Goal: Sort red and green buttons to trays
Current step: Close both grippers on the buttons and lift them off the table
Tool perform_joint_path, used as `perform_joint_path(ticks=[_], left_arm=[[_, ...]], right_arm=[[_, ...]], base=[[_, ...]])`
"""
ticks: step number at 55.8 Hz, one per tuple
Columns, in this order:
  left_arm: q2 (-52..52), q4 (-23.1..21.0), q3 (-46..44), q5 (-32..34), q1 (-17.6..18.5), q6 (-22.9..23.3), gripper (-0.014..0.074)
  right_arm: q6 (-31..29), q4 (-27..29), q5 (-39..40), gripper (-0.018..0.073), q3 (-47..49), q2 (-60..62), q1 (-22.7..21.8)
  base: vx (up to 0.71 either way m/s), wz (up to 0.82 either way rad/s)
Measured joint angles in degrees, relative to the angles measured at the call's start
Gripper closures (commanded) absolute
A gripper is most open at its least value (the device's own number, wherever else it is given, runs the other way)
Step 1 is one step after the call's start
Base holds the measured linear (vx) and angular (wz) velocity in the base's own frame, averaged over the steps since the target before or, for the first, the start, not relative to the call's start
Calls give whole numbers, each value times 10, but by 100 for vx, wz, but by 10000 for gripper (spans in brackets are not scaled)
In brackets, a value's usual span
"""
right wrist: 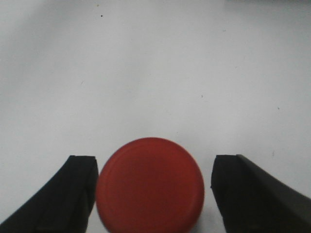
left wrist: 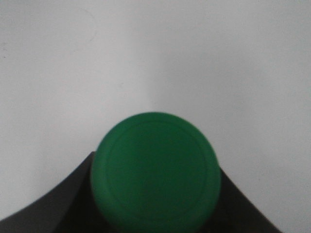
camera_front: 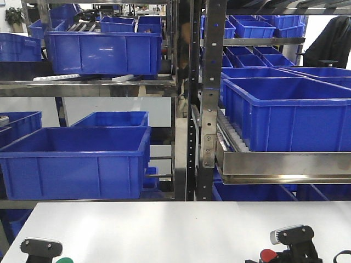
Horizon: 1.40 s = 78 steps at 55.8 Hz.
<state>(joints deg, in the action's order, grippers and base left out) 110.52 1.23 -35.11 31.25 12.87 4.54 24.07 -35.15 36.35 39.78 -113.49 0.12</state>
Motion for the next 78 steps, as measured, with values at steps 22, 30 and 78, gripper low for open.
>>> perform_joint_path(ticks=[22,30,78], left_arm=[[0,0,0,1,0,-1,576],[0,0,0,4,0,-1,576],[-285,2,0,-104,0,-1,576]], right_arm=[[0,1,41,433,0,-17,0],[0,1,43,559,0,-18,0],[150,-160,2,562,-1,292,0]], base=[[0,0],[0,0],[0,0]])
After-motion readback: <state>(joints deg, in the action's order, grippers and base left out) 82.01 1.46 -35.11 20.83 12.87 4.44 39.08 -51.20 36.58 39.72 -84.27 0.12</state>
